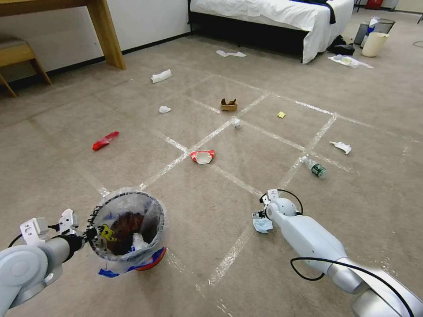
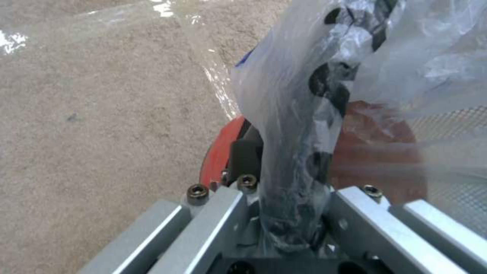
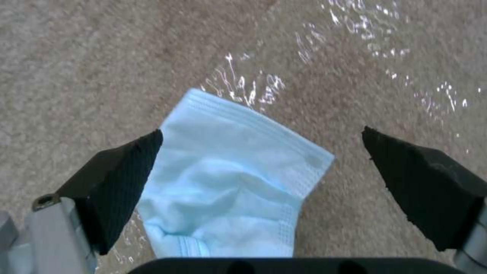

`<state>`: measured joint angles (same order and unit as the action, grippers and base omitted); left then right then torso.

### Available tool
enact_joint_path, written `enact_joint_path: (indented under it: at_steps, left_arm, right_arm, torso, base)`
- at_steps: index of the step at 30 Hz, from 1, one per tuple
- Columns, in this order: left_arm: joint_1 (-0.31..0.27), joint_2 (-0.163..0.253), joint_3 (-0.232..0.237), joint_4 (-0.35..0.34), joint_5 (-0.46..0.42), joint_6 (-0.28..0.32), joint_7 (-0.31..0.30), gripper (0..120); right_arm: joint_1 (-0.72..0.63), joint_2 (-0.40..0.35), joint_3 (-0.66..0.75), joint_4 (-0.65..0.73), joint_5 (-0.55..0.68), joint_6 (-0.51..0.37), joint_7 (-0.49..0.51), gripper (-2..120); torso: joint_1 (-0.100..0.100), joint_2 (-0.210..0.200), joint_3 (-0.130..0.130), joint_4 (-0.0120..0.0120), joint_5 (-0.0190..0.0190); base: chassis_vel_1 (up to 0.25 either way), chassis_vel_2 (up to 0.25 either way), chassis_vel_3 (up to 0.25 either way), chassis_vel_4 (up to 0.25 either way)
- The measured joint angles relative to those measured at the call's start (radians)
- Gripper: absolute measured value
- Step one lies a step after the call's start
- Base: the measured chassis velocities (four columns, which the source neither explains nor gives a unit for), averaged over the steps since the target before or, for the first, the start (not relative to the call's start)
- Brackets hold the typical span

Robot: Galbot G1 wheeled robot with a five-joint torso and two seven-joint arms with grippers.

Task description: Pick up the trash bin and place the garbage on the floor into it.

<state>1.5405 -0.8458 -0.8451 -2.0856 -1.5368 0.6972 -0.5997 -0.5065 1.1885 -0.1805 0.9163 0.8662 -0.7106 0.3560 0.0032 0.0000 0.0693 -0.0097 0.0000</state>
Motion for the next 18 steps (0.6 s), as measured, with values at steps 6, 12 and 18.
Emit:
enact_joint_path:
  at_steps: [6, 12, 18]
  left_arm:
    - [0.002, 0.005, -0.001, -0.001, 0.001, 0.000, 0.005, 1]
    - [0.002, 0.008, -0.002, 0.002, 0.001, 0.000, 0.006, 1]
    - [-0.003, 0.006, 0.002, 0.008, 0.005, 0.000, 0.007, 1]
  right_arm:
    - [-0.008, 0.017, 0.003, -0.008, 0.018, -0.003, 0.010, 100]
    - [-0.015, 0.037, 0.005, -0.026, 0.003, 0.000, 0.007, 100]
    - [-0.019, 0.041, 0.007, -0.037, -0.006, 0.003, 0.001, 100]
  torso:
    - [0.000, 0.000, 0.000, 0.0000, 0.0000]
    - [0.000, 0.000, 0.000, 0.0002, -0.0001]
    - [0.000, 0.000, 0.000, 0.0000, -0.0001]
  base:
    - [0.000, 0.000, 0.000, 0.000]
    - [0.000, 0.000, 0.000, 0.000]
    - [0.000, 0.000, 0.000, 0.000]
